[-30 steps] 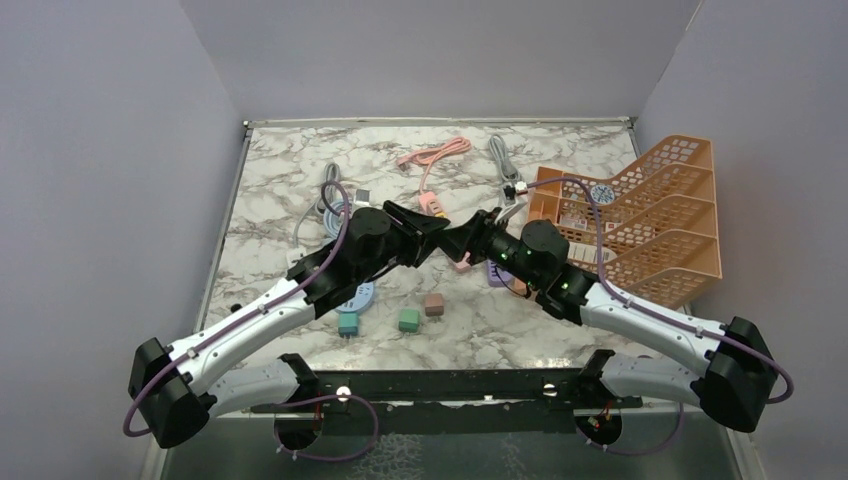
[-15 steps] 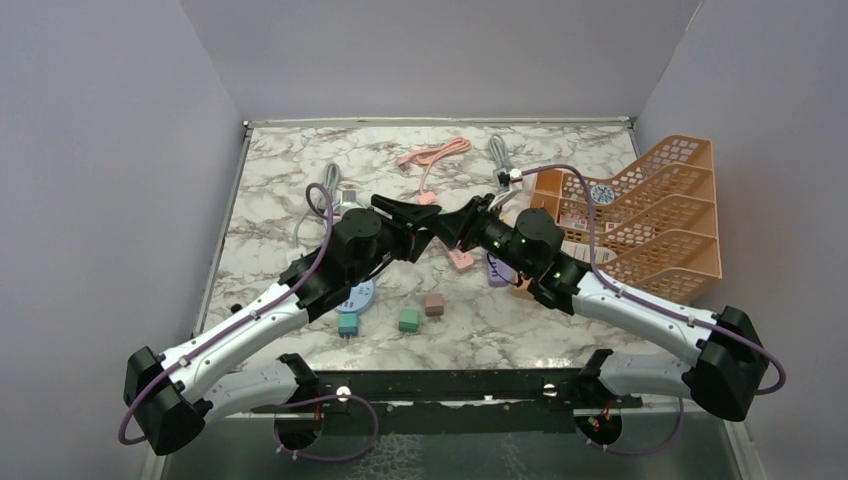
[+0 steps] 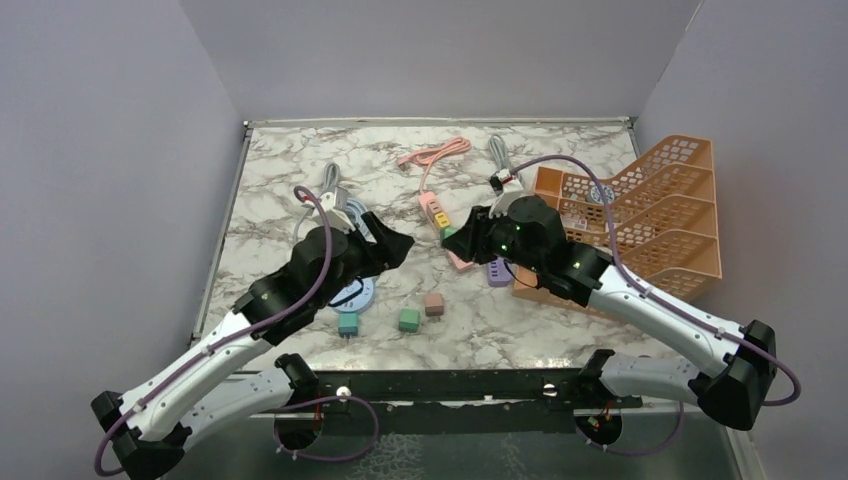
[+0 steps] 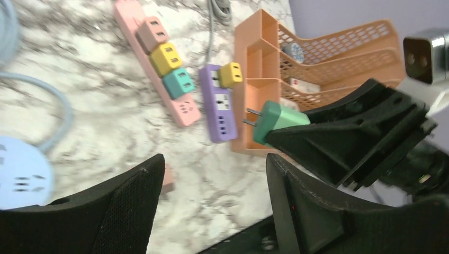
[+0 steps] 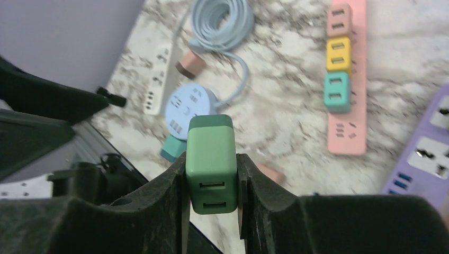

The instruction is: Insert the plug

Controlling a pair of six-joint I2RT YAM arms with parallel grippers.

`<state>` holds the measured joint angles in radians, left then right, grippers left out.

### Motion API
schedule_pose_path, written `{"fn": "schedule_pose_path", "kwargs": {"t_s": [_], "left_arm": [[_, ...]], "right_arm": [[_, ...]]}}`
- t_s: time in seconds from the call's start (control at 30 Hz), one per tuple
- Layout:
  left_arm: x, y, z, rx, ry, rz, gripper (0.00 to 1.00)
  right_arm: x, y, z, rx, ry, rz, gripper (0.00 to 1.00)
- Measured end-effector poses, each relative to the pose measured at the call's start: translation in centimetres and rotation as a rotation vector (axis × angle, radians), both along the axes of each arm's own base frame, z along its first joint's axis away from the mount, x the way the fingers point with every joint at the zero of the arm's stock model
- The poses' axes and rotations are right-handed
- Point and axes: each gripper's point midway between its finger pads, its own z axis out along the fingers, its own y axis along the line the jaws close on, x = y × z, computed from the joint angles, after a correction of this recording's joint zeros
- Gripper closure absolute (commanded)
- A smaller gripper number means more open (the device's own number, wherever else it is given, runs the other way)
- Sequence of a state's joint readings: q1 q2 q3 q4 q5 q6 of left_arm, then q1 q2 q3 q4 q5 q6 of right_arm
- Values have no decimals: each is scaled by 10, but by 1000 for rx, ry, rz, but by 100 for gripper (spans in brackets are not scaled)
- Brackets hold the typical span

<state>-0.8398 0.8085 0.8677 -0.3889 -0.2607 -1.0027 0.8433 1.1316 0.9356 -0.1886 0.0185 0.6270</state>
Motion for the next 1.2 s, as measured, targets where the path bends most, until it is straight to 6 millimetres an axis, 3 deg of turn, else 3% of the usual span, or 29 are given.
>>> {"fn": "schedule_pose_path", "kwargs": {"t_s": [0.1, 0.23, 0.37, 0.5, 0.63, 0.8, 1.2], "left_arm": [[-7, 22, 2, 122, -109, -28, 28], [-12, 48, 5, 269, -246, -47, 28], [-11, 64, 3, 392, -329, -53, 27], [-5, 74, -13, 521, -355, -54, 27], [-4, 79, -38, 609, -346, -78, 27], [-7, 83, -59, 650, -339, -97, 27], [-16, 72, -39, 583, -446, -171, 27]], "right_arm": [[-7, -15, -15, -122, 56, -6, 99], [-6, -23, -18, -268, 99, 5, 99], [14, -20, -27, -388, 131, 24, 99], [37, -33, -62, -509, 214, 23, 99], [47, -45, -96, -623, 296, 46, 99], [49, -44, -118, -705, 339, 111, 99], [51, -44, -150, -815, 415, 172, 99]]}}
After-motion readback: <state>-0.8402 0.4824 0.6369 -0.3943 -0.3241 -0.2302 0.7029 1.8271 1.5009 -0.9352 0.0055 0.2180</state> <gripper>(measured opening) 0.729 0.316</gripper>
